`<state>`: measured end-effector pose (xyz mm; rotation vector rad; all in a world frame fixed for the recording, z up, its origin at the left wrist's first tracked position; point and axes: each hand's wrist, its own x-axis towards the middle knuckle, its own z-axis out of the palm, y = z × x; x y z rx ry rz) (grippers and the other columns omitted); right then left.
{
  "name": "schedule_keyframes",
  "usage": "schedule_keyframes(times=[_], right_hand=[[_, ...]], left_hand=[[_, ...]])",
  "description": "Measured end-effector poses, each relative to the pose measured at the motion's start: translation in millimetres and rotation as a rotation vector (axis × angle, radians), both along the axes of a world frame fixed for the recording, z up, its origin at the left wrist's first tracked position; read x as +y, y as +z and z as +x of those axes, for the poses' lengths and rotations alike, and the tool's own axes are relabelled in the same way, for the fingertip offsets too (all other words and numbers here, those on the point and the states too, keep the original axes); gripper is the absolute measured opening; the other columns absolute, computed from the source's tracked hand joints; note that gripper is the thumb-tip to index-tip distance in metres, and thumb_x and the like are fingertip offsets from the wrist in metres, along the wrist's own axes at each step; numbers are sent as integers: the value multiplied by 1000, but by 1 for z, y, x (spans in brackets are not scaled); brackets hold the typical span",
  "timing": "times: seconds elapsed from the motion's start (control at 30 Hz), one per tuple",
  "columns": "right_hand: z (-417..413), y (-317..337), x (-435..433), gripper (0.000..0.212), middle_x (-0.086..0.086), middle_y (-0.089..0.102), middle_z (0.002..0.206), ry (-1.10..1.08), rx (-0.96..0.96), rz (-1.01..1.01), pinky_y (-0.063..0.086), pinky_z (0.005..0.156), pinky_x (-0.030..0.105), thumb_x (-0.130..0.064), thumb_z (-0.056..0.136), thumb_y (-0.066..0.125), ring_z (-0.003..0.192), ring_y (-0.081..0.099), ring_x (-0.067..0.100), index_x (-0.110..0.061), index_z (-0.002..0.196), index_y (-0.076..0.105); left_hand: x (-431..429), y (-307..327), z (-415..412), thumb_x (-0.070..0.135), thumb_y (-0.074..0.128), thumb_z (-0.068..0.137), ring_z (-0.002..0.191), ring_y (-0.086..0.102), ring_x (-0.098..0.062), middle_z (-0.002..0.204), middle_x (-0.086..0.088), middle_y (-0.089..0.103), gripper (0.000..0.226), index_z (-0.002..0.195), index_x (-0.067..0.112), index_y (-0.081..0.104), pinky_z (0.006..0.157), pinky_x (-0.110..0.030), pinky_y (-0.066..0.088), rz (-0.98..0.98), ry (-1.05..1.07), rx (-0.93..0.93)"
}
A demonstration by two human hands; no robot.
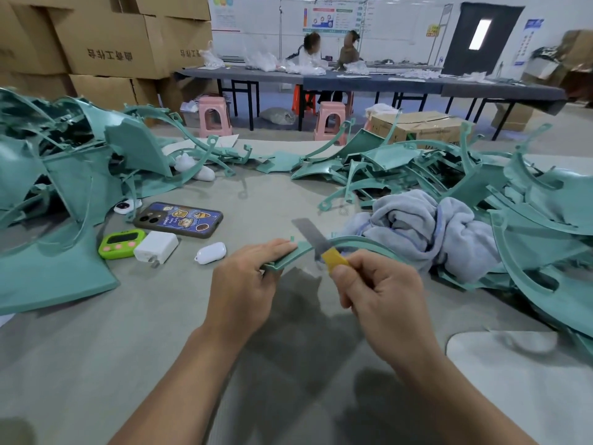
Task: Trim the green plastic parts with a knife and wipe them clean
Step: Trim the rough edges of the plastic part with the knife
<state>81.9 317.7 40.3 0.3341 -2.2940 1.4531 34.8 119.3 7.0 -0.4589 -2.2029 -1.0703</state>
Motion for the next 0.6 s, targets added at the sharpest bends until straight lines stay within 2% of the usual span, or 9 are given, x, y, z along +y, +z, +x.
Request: schedule_keyframes(times=[0.07,0.13,0.2,0.3,0.37,0.47,0.53,0.6], right_hand=[[2,-1,-4,35,-3,52,54,14,-22,48,37,51,28,-27,94,68,51,43,9,-22,62,55],[3,-1,-7,35,4,51,58,-5,-56,87,39,55,36,-25,95,68,56,45,19,-18,64,55],[3,-1,-9,35,7,51,60,-39,-74,122,38,56,38,-26,95,68,58,45,22,-13,65,54],[3,1,-9,37,6,49,58,-85,-71,153,34,53,33,-27,95,68,56,41,18,-10,65,53],[3,2,-9,39,2,45,55,-121,-57,164,29,50,25,-27,94,68,53,37,13,-10,63,50],[2,-1,-10,39,-5,43,52,-184,-45,178,30,50,25,-26,93,69,53,38,13,-11,62,49],[0,-3,-9,39,-5,46,54,-233,-38,179,31,52,25,-26,92,69,55,40,15,-11,62,49],[-4,-5,-5,38,-6,48,56,-288,-42,173,31,52,25,-27,92,68,57,41,16,-11,62,51]], left_hand=[[0,0,0,-9,73,80,114,66,-1,121,15,71,51,117,26,77,99,-32,54,-19,-4,-36],[1,0,0,-9,72,80,113,65,2,120,28,67,54,117,31,75,96,-27,54,-21,2,-50],[1,-1,1,-7,70,81,111,64,5,126,37,58,62,125,36,65,94,-21,53,-16,5,-42],[1,-4,0,-4,69,83,109,66,3,131,36,53,54,122,33,70,91,-22,53,-33,17,-29],[1,-5,-1,-5,69,82,108,66,5,122,37,61,52,119,32,73,92,-21,53,-37,25,-42],[0,-7,0,0,67,84,107,64,11,110,40,63,46,115,31,75,92,-17,51,-21,10,-61],[-1,-7,-1,5,66,85,106,66,5,111,29,71,39,113,30,77,92,-19,51,-9,8,-81],[-1,-7,-1,11,67,87,105,67,3,110,21,74,33,111,30,78,90,-13,49,9,23,-97]])
